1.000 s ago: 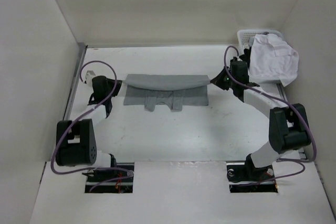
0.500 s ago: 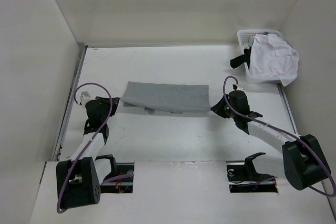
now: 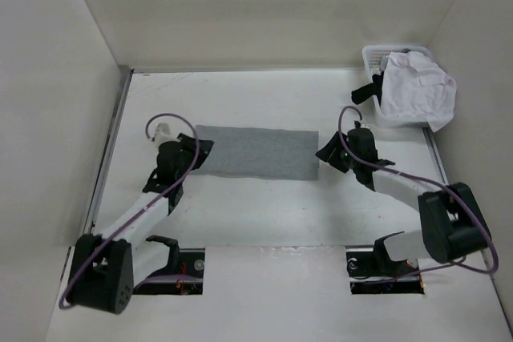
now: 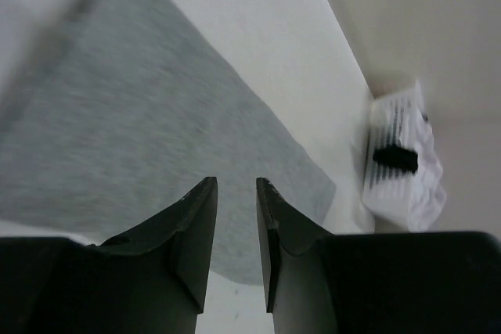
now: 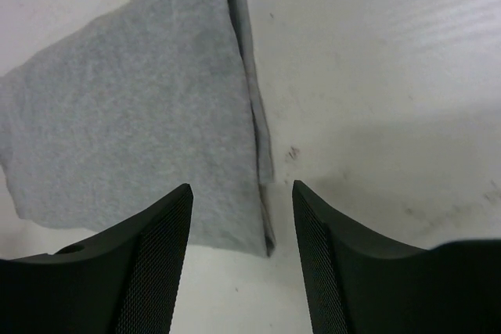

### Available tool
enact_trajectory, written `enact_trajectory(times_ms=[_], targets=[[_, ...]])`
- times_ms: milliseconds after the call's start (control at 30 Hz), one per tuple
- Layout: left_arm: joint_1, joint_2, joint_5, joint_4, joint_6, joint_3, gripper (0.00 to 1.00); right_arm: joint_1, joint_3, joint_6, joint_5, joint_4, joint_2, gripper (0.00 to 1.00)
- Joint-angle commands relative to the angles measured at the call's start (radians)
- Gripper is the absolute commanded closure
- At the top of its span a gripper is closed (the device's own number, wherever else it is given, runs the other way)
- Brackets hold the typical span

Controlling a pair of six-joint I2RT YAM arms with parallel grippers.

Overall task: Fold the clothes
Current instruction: Fold the tank top

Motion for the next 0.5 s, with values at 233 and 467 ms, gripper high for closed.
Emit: enact_trajectory(times_ms=[233, 467], targets=[[-0.384, 0.46, -0.094, 0.257, 0.066, 0.243, 0.75, -0.033, 0.104, 0.052, -0.117, 0.164, 0.27, 0.47], [-0.41, 0.463, -0.087, 0.288, 0.092, 0.189, 0.75, -0.027, 0.089, 0.127, -0.149, 0.192, 0.316, 0.54]])
